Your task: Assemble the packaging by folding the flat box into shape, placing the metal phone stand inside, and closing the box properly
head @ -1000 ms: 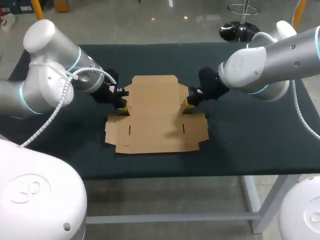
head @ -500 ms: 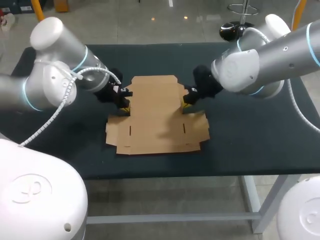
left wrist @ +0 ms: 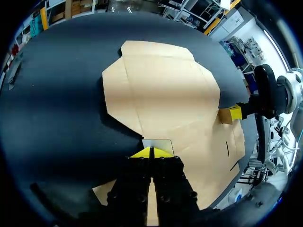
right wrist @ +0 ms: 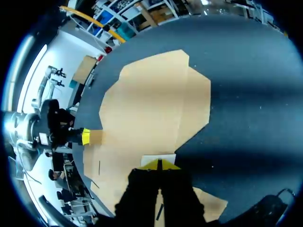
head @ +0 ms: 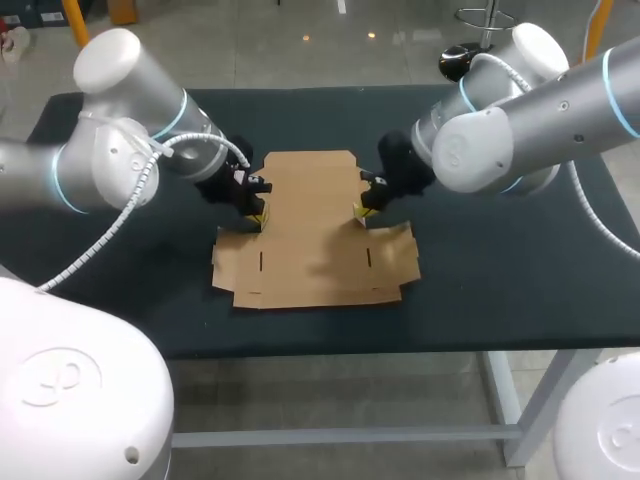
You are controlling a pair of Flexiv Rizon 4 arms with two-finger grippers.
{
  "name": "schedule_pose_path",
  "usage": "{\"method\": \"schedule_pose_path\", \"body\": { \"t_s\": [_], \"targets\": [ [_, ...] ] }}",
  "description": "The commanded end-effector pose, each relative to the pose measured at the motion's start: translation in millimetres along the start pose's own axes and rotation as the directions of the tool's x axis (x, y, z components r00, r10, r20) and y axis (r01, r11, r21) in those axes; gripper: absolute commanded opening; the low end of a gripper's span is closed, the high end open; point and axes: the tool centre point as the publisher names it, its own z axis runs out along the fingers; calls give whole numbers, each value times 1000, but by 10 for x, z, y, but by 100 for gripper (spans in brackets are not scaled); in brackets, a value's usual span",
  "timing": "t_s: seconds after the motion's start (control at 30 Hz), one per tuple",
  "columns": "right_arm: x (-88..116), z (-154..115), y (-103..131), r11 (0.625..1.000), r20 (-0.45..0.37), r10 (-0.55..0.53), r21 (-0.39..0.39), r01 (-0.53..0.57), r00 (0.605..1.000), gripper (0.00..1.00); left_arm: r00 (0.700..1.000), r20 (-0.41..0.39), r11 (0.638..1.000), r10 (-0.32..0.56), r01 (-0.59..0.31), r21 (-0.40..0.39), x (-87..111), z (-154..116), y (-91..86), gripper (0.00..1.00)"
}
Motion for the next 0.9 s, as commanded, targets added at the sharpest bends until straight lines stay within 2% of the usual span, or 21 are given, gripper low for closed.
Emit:
{"method": "schedule_pose_path", "body": {
  "t_s": [0.03,0.43,0.57,0.9],
  "targets": [
    [46,38,7,1000,12,-2,5,1,1000,0,1000,15,1000,1,-1,-10,59,32,-31,0],
    [100,136,15,1000,55,-5,25,3,998,0,1000,8,999,8,-8,-32,101,140,-50,0],
    [114,178,10,1000,86,0,29,-3,996,0,1000,30,1000,-3,3,-25,115,187,-58,0],
    [22,347,2,997,139,35,62,-44,990,0,998,48,998,-28,30,-48,87,348,-43,0]
  ]
}}
